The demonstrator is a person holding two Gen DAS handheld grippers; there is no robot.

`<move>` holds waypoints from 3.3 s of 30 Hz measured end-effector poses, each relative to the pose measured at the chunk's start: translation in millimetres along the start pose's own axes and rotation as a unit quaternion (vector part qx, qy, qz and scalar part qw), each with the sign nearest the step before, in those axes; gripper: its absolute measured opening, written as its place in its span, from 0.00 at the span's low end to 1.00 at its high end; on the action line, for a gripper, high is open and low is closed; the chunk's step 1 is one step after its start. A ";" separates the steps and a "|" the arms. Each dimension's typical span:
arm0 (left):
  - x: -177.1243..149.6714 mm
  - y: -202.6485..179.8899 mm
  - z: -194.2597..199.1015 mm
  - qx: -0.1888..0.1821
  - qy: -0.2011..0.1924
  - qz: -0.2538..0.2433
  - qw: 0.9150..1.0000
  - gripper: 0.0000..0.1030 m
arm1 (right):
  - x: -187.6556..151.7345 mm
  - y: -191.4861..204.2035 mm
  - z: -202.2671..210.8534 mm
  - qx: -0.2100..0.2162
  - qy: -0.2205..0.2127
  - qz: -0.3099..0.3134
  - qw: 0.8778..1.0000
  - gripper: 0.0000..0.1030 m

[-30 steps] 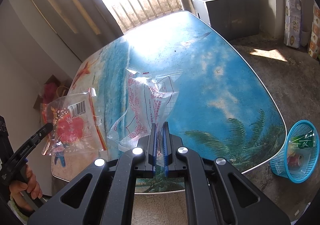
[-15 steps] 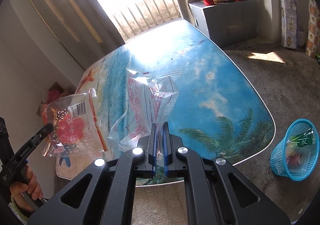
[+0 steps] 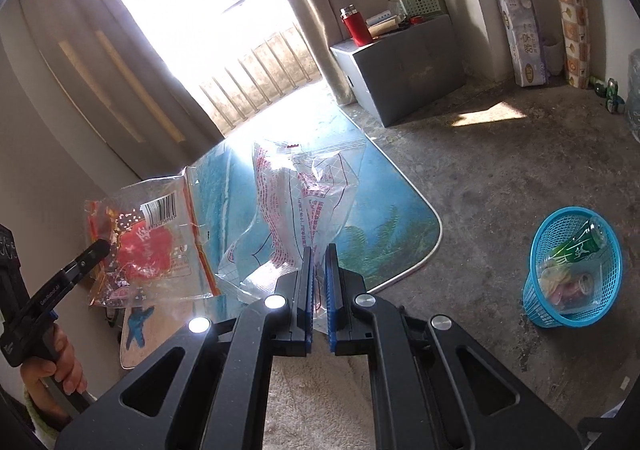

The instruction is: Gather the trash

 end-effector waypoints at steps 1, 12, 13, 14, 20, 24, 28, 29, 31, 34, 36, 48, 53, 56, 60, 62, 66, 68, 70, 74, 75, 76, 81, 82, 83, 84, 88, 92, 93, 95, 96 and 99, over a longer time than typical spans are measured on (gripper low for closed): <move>1.2 -11.5 -2.6 -0.008 0.002 -0.009 1.000 0.05 | -3.4 -10.4 5.8 -0.003 -0.005 -0.011 1.000 0.05; -7.5 -165.3 -43.1 -0.114 0.043 -0.107 0.987 0.05 | -43.6 -162.0 83.8 -0.087 -0.054 -0.154 0.983 0.05; -10.5 -180.9 -48.3 -0.123 0.049 -0.116 0.984 0.05 | -48.3 -177.0 91.7 -0.099 -0.059 -0.167 0.979 0.05; -13.4 -195.8 -54.0 -0.131 0.055 -0.125 0.982 0.05 | -53.3 -191.8 99.4 -0.112 -0.064 -0.180 0.975 0.05; -41.1 -279.2 -99.0 -0.172 0.115 -0.159 0.965 0.05 | -84.2 -273.7 123.9 -0.182 -0.074 -0.248 0.949 0.05; -67.1 -319.9 -143.1 -0.186 0.165 -0.160 0.955 0.05 | -100.2 -312.0 118.2 -0.205 -0.062 -0.281 0.935 0.05; -102.1 -353.2 -189.6 -0.183 0.212 -0.162 0.946 0.05 | -111.8 -340.4 99.8 -0.211 -0.043 -0.307 0.927 0.05; -111.2 -359.6 -201.6 -0.179 0.222 -0.161 0.945 0.05 | -113.4 -346.6 92.7 -0.213 -0.038 -0.312 0.925 0.05; -128.2 -368.0 -225.9 -0.169 0.240 -0.160 0.942 0.05 | -117.5 -360.1 79.4 -0.215 -0.029 -0.323 0.921 0.05; -149.0 -380.8 -262.8 -0.160 0.265 -0.154 0.938 0.05 | -125.6 -380.1 56.1 -0.218 -0.014 -0.342 0.914 0.05; -161.6 -387.4 -285.1 -0.160 0.283 -0.146 0.934 0.05 | -129.7 -392.8 40.6 -0.221 -0.006 -0.351 0.910 0.05; -223.3 -395.5 -384.1 -0.174 0.355 -0.100 0.913 0.56 | -150.1 -462.8 -67.8 -0.246 0.037 -0.378 0.892 0.15; -211.1 -386.7 -378.2 -0.180 0.338 -0.089 0.920 0.58 | -159.5 -461.2 -75.5 -0.255 0.048 -0.365 0.894 0.31; -198.6 -388.1 -367.7 -0.187 0.319 -0.096 0.924 0.59 | -158.7 -457.2 -64.5 -0.267 0.039 -0.355 0.895 0.42; -178.2 -395.5 -339.9 -0.206 0.297 -0.098 0.927 0.63 | -156.1 -453.5 -41.1 -0.272 0.023 -0.359 0.893 0.47; -168.5 -398.3 -320.0 -0.219 0.283 -0.106 0.928 0.65 | -152.4 -449.1 -26.3 -0.277 0.013 -0.355 0.893 0.47; -151.0 -396.5 -271.9 -0.238 0.266 -0.118 0.927 0.68 | -137.2 -429.0 8.3 -0.287 -0.006 -0.325 0.901 0.48; -143.3 -387.5 -244.2 -0.240 0.255 -0.124 0.928 0.74 | -125.2 -410.3 25.2 -0.296 -0.014 -0.289 0.911 0.48; -135.8 -374.1 -214.0 -0.244 0.240 -0.129 0.931 0.77 | -114.6 -385.4 39.1 -0.303 -0.020 -0.248 0.920 0.58; -126.3 -339.9 -157.0 -0.237 0.208 -0.151 0.937 0.80 | -99.4 -329.9 58.5 -0.291 -0.034 -0.202 0.934 0.66; -124.3 -330.6 -143.3 -0.232 0.199 -0.157 0.939 0.81 | -95.9 -315.2 62.0 -0.281 -0.037 -0.196 0.939 0.67; -121.7 -320.9 -130.4 -0.226 0.188 -0.160 0.942 0.81 | -92.4 -300.6 65.8 -0.272 -0.039 -0.189 0.943 0.71; -112.9 -275.8 -69.6 -0.191 0.132 -0.159 0.960 0.88 | -78.8 -226.9 90.7 -0.252 -0.067 -0.142 0.955 0.89; -112.2 -266.9 -59.7 -0.181 0.118 -0.158 0.963 0.89 | -77.4 -214.7 94.9 -0.250 -0.070 -0.132 0.957 0.92; -111.8 -258.6 -51.1 -0.171 0.107 -0.155 0.967 0.90 | -76.2 -203.5 98.6 -0.249 -0.073 -0.123 0.958 0.93; -111.6 -250.2 -43.6 -0.161 0.100 -0.149 0.971 0.90 | -75.4 -192.2 101.6 -0.247 -0.075 -0.116 0.959 0.94; -113.5 -219.4 -22.4 -0.137 0.080 -0.107 0.982 0.92 | -74.6 -158.1 107.5 -0.268 -0.071 -0.095 0.956 0.94; -115.8 -198.4 -12.1 -0.116 0.066 -0.084 0.988 0.92 | -71.9 -135.7 113.5 -0.285 -0.080 -0.086 0.951 0.94; -115.1 -194.4 -10.2 -0.113 0.060 -0.082 0.988 0.92 | -71.6 -129.4 116.0 -0.289 -0.088 -0.084 0.950 0.94; -112.8 -187.4 -5.7 -0.102 0.045 -0.079 0.991 0.92 | -71.7 -118.0 120.1 -0.304 -0.101 -0.072 0.945 0.94; -111.5 -184.1 -3.5 -0.094 0.038 -0.078 0.992 0.92 | -71.8 -112.6 121.0 -0.317 -0.106 -0.068 0.940 0.94; -109.4 -175.5 0.6 -0.076 0.032 -0.068 0.994 0.92 | -75.3 -101.8 123.4 -0.361 -0.108 -0.066 0.924 0.94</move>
Point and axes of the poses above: each gripper's, at about its wrist camera, not at the fingertips, and z roughly against the way its jaws point, y to its left, x to its top, the point moved 6 cm from there along -z, roughly the way its jaws point, and after that the axes turned 4 degrees about z, right-handed, at the moved point
